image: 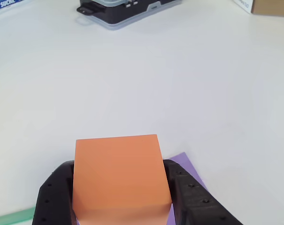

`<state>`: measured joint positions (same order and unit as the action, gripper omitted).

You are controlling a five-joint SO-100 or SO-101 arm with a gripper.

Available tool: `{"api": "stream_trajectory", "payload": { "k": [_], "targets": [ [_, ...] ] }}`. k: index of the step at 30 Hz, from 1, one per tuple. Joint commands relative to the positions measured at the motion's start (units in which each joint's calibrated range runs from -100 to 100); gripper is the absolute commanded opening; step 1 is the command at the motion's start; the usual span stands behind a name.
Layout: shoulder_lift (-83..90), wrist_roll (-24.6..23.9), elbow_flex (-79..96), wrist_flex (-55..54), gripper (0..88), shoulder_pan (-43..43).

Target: Tower of hanoi

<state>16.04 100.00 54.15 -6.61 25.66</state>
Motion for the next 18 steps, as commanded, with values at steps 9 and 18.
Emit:
{"api": "stream_trajectory", "payload": {
  "k": [9,18],
  "targets": [
    [15.05,0.0,-46.11,68.32,13.2,-6.33],
    [15.61,0.0,-70.73,95.36,12.9,-12.58]
  ]
}}
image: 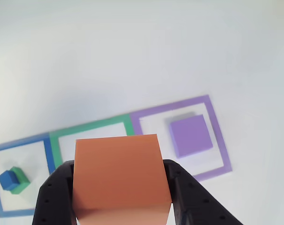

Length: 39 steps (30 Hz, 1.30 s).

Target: Tower of hanoi

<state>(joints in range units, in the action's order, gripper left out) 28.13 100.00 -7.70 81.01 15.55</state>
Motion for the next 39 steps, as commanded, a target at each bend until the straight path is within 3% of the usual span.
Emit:
{"api": "stream_trajectory", "payload": {
  "k": [1,9,15,26,39],
  "targets": [
    [4.0,0.0,-9.88,9.36,12.8,-3.23],
    [8.73,0.0,-11.25,16.65,12.7,-8.95],
    [13.46,0.0,0.29,12.52,12.6,-11.16],
    [25.24,0.0,42.36,-16.54,12.9,-12.23],
    [25.4,0.0,70.44,-49.16,12.9,-14.21]
  ]
}}
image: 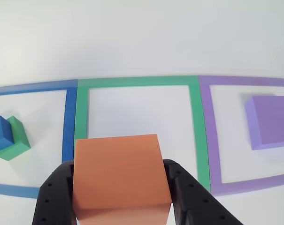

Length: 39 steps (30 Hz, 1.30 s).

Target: Tower of hanoi

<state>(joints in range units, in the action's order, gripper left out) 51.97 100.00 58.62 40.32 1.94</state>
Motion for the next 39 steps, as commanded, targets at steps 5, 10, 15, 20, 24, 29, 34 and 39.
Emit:
{"api": "stream_trajectory", "payload": {
  "k": [5,10,15,20,24,29,34,39],
  "targets": [
    [-2.13,0.0,10.48,-19.89,13.3,-0.46],
    [-8.22,0.0,19.75,-39.56,13.4,-0.3],
    [-16.8,0.0,25.38,-56.15,13.4,-0.46],
    [-28.98,0.0,28.2,-73.31,13.5,-0.15],
    [-41.0,0.0,27.93,-87.23,13.6,0.31],
    [-54.06,0.0,22.93,-97.67,13.6,1.37],
    [-63.99,0.0,17.75,-103.9,13.7,1.98],
    [-70.24,0.0,13.75,-106.57,13.9,2.9]
  ]
}}
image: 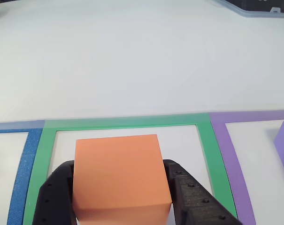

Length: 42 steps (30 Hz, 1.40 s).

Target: Tower of hanoi

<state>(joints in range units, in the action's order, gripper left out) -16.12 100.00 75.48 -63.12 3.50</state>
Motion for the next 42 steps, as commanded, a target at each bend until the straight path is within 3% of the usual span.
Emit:
{"api": "stream_trajectory", "payload": {
  "k": [1,18,30,36,42],
  "targets": [
    [-3.11,0.0,-3.65,-3.86,14.0,1.34],
    [-13.29,0.0,-8.74,-10.09,17.3,1.34],
    [-15.85,0.0,-10.47,-11.95,27.4,2.03],
    [-8.4,0.0,-7.92,-6.45,29.2,2.03],
    [7.71,0.0,-3.2,6.02,29.7,2.18]
  ]
}}
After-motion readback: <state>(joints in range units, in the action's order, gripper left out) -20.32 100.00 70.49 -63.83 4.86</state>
